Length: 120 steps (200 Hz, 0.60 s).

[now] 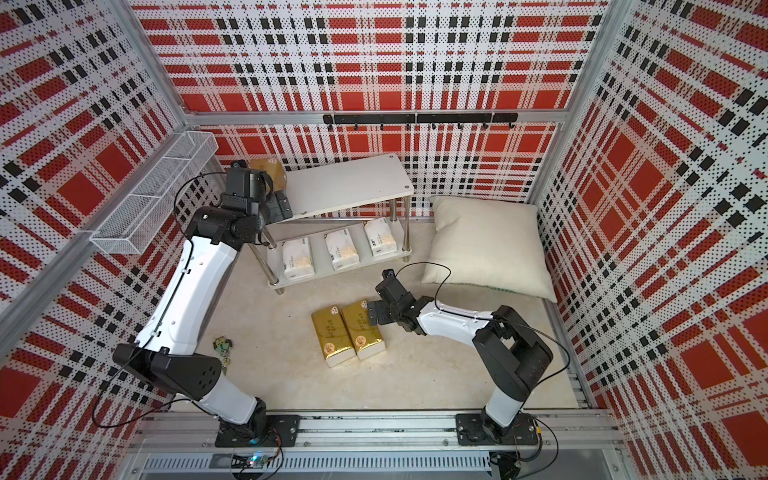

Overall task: Place the tissue boxes on the shelf by color
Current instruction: Place a box of tissues on the shelf.

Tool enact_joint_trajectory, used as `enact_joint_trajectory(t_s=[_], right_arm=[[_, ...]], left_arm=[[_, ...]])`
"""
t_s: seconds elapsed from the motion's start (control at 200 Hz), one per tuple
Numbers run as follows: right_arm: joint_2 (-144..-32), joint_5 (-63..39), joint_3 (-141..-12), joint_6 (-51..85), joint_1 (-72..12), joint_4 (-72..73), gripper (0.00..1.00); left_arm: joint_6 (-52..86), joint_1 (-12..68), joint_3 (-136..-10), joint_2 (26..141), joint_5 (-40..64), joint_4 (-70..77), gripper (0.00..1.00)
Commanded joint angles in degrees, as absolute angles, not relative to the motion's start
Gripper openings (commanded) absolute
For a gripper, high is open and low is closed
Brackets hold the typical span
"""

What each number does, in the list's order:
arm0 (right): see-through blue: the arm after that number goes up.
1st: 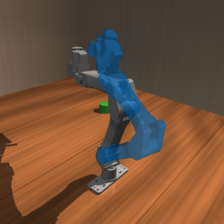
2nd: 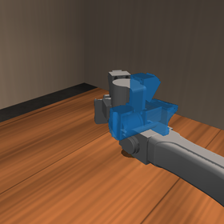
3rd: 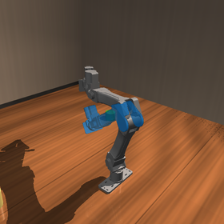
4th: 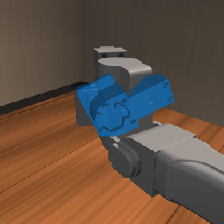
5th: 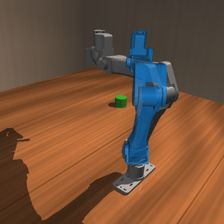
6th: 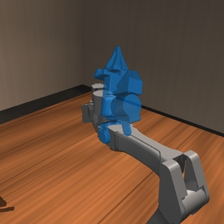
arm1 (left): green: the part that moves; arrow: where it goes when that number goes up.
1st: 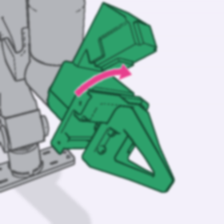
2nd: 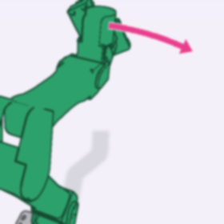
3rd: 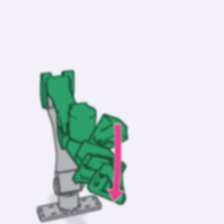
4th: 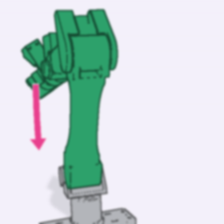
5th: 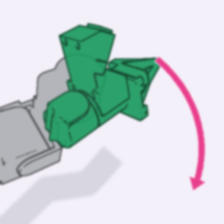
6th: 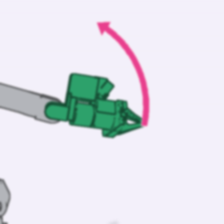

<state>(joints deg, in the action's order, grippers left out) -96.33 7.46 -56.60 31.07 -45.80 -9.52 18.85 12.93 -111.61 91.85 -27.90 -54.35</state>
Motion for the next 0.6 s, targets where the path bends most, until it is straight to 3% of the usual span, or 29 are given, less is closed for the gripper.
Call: enact_joint_trajectory(t_s=[0.0,0.596], right_arm=[[-97.4,7.0,-57.7,31.2,-46.7,-9.2,1.00],[-97.4,7.3,-57.3,31.3,-47.0,-9.0,1.00]], left_arm=[[19.1,12.6,-110.3,89.7,-28.2,-53.1,0.99],[19.7,12.7,-107.1,87.5,-23.9,-48.8,0.95]])
